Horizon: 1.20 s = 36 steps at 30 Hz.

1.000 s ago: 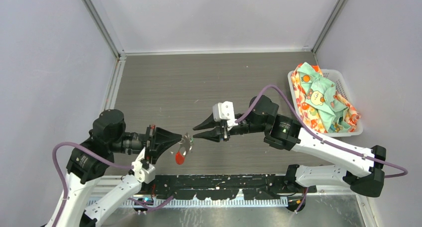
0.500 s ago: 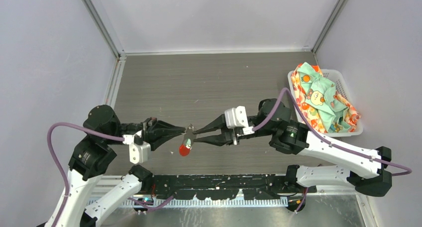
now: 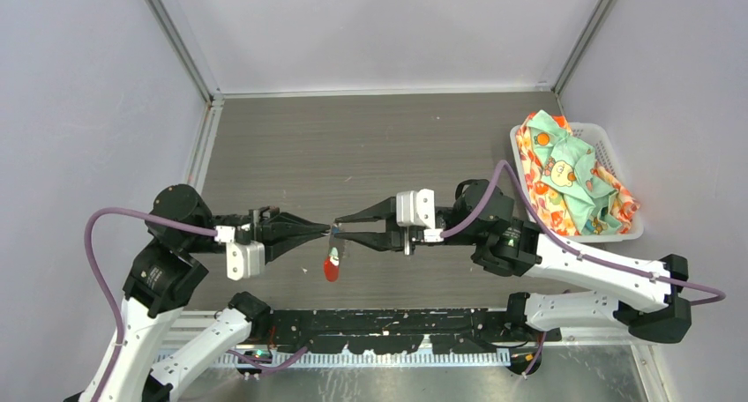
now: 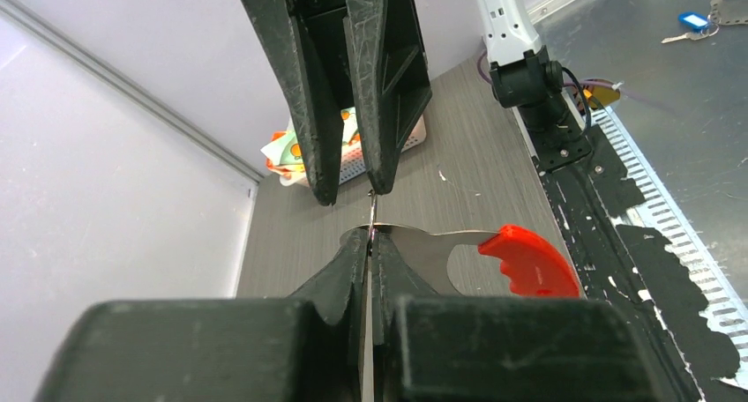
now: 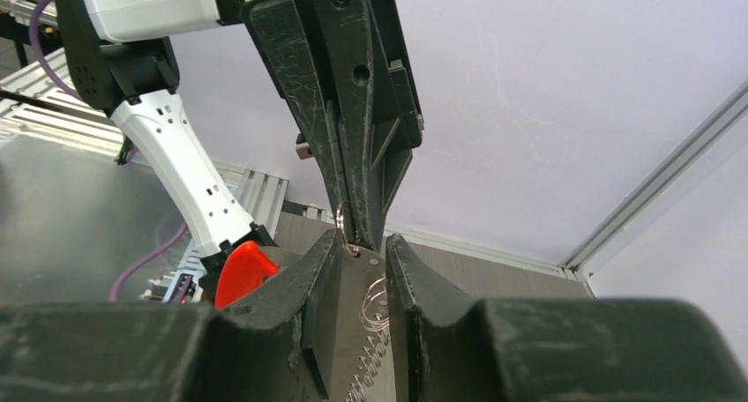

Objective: Put the keys on the keyring

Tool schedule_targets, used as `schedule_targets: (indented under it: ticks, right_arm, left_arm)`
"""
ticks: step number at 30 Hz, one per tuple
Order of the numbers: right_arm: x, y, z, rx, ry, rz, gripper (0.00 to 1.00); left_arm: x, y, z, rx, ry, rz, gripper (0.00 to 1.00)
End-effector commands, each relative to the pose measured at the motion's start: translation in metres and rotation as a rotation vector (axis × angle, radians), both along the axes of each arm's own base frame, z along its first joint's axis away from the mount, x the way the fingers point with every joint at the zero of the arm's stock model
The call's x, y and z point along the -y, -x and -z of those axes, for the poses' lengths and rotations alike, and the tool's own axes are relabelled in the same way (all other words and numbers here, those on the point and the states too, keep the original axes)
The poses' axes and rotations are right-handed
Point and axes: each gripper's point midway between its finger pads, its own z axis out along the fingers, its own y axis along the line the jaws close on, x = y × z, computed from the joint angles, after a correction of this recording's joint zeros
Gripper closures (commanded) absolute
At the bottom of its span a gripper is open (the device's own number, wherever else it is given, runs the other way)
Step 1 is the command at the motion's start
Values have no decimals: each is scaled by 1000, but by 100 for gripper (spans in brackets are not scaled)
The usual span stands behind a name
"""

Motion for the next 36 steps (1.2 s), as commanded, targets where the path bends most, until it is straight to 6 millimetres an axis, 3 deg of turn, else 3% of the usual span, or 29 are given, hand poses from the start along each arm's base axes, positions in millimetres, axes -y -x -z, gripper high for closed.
schedule_targets:
  ticks: [1, 16, 21, 32, 36]
  right_arm:
    - [-1, -4, -17, 29, -67, 30, 69]
    - [-4, 8, -7, 16, -3, -41, 68]
    - [-6, 5, -14, 12, -33, -30, 75]
    - [-3, -1, -23, 0, -95, 8, 72]
    - [-6, 0, -18, 2, -68, -3, 84]
  left_arm:
    - [0, 6, -15, 42, 39, 23, 100]
    - [-2, 7, -18, 24, 47, 12, 100]
    - [-2, 7, -18, 16, 47, 9, 100]
    - [-1, 6, -15, 1, 43, 8, 100]
    - [-1, 5, -16, 1, 43, 7, 100]
